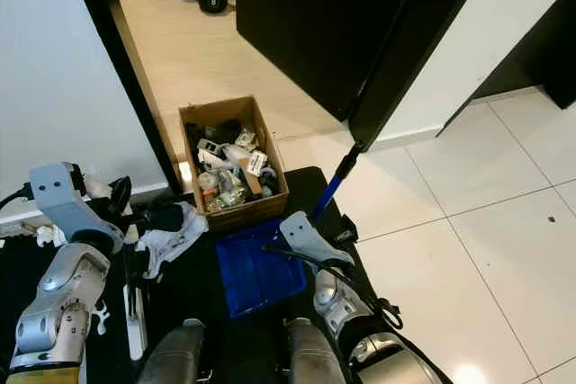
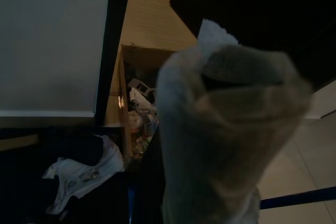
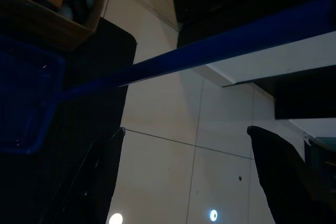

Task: Sweep floor

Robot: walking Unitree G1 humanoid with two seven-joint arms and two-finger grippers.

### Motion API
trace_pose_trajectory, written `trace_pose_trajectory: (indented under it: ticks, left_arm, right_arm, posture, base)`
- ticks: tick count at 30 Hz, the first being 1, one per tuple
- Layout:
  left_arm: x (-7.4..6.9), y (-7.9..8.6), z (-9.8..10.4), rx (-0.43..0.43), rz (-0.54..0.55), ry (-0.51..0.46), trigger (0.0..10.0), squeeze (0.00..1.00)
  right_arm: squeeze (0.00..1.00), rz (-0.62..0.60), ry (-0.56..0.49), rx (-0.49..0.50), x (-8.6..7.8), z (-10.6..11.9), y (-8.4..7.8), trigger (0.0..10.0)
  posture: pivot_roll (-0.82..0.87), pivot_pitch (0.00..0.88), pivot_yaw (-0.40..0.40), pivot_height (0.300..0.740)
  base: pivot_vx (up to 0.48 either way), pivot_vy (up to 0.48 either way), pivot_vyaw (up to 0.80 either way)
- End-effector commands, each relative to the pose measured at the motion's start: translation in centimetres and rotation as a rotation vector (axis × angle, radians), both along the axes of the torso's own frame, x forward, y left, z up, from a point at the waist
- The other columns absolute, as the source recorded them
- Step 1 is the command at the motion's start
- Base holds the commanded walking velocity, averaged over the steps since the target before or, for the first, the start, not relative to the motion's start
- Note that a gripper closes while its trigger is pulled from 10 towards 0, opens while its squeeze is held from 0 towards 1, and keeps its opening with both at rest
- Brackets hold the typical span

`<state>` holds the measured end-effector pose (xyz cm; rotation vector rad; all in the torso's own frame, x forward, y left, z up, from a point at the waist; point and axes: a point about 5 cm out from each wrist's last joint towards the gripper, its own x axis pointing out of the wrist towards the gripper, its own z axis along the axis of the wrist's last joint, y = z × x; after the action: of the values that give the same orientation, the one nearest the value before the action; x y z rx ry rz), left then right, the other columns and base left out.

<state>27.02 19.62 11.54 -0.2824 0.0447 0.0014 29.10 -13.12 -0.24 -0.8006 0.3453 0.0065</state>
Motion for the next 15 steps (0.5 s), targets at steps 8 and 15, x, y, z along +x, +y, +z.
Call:
trace_pose_trajectory:
  ticks: [8,15]
  left_arm:
    - [0.14,-0.38,0.14,-0.001,-0.002,-0.005,10.0,0.00]
    - [0.22,-0.03,0.21,0.004,0.003,-0.006,10.0,0.00]
  right_arm:
    - [0.00,0.016,0.032,-0.015,-0.46,-0.56,-0.42,10.0]
    - [0.00,0.018,0.028,-0.013,-0.48,-0.55,-0.15,10.0]
  posture:
    - [0.07,0.183,-0.032,0.740]
    - [0.07,0.179,-0.015,0.740]
  base:
    - [0.000,0.000,0.00]
    - [0.000,0.000,0.00]
